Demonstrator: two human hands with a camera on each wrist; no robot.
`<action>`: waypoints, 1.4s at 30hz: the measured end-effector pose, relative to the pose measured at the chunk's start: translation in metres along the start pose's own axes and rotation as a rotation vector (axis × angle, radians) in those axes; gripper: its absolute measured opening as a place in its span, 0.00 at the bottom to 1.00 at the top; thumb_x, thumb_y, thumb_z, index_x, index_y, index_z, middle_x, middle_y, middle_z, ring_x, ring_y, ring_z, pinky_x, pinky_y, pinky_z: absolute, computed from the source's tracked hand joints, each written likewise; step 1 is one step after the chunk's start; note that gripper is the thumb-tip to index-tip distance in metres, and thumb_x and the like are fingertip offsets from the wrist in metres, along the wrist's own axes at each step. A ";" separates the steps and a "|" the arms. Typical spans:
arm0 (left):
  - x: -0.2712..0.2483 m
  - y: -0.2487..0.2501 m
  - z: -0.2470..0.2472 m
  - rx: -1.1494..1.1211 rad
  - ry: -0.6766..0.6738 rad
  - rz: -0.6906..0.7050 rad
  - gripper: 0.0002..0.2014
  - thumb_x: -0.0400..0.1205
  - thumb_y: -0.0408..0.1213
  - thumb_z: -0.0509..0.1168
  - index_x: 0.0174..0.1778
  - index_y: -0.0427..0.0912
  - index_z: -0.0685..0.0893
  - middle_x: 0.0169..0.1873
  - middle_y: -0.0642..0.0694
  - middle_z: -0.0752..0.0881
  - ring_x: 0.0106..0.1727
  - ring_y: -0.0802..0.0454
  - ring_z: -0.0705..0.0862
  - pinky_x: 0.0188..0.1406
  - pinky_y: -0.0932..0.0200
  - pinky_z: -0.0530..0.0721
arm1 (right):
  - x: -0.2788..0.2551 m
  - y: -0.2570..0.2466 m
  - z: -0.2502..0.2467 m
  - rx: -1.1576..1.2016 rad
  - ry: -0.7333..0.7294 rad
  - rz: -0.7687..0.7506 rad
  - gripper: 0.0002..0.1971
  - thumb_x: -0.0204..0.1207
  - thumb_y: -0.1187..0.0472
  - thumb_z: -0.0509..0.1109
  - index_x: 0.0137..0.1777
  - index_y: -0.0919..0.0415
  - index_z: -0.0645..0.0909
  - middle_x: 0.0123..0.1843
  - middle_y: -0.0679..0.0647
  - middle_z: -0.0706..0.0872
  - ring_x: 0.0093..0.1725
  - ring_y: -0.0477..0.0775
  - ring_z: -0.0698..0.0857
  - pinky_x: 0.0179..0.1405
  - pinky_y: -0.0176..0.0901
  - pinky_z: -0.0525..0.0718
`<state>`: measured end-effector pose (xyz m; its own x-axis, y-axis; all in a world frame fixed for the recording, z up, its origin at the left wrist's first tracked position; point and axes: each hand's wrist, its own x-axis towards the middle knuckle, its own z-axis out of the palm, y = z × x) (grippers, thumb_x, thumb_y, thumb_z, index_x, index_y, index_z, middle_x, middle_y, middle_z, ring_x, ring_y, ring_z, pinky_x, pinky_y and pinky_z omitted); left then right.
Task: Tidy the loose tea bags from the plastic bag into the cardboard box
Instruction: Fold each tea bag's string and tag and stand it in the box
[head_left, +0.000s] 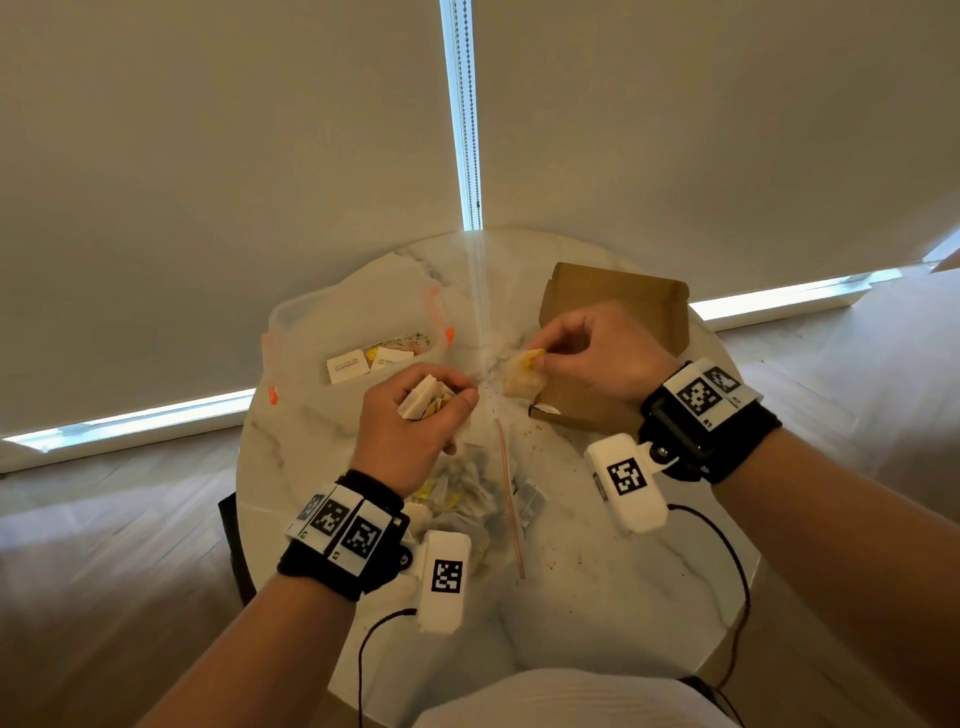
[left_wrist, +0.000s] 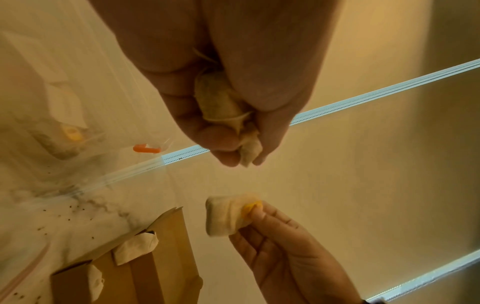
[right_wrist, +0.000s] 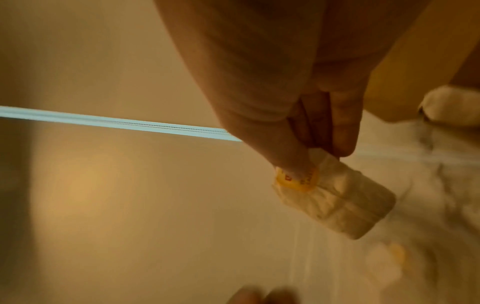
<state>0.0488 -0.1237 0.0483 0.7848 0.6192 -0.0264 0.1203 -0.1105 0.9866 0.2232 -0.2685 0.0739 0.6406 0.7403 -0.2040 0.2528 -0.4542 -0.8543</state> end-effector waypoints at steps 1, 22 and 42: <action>0.002 -0.002 -0.001 0.010 -0.003 -0.011 0.03 0.77 0.27 0.75 0.41 0.38 0.89 0.35 0.41 0.88 0.29 0.52 0.82 0.22 0.56 0.85 | 0.009 0.009 -0.004 -0.025 0.009 0.021 0.03 0.73 0.60 0.78 0.46 0.51 0.89 0.45 0.45 0.91 0.46 0.44 0.89 0.48 0.36 0.87; 0.024 -0.034 -0.007 0.095 -0.055 -0.188 0.03 0.77 0.28 0.75 0.38 0.35 0.89 0.29 0.37 0.85 0.25 0.52 0.82 0.21 0.56 0.84 | 0.091 0.129 0.057 -0.373 0.041 0.396 0.05 0.76 0.63 0.73 0.46 0.55 0.91 0.46 0.50 0.90 0.46 0.52 0.86 0.45 0.37 0.78; 0.021 -0.027 0.001 -0.091 -0.067 -0.301 0.03 0.77 0.31 0.76 0.39 0.36 0.89 0.29 0.42 0.85 0.28 0.47 0.81 0.26 0.52 0.84 | 0.076 0.118 0.036 -0.404 -0.133 0.317 0.16 0.80 0.67 0.62 0.57 0.52 0.88 0.61 0.53 0.88 0.56 0.53 0.85 0.56 0.41 0.82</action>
<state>0.0632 -0.1084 0.0210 0.7613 0.5603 -0.3264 0.3002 0.1416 0.9433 0.2754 -0.2484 -0.0595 0.6402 0.5803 -0.5033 0.3381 -0.8012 -0.4938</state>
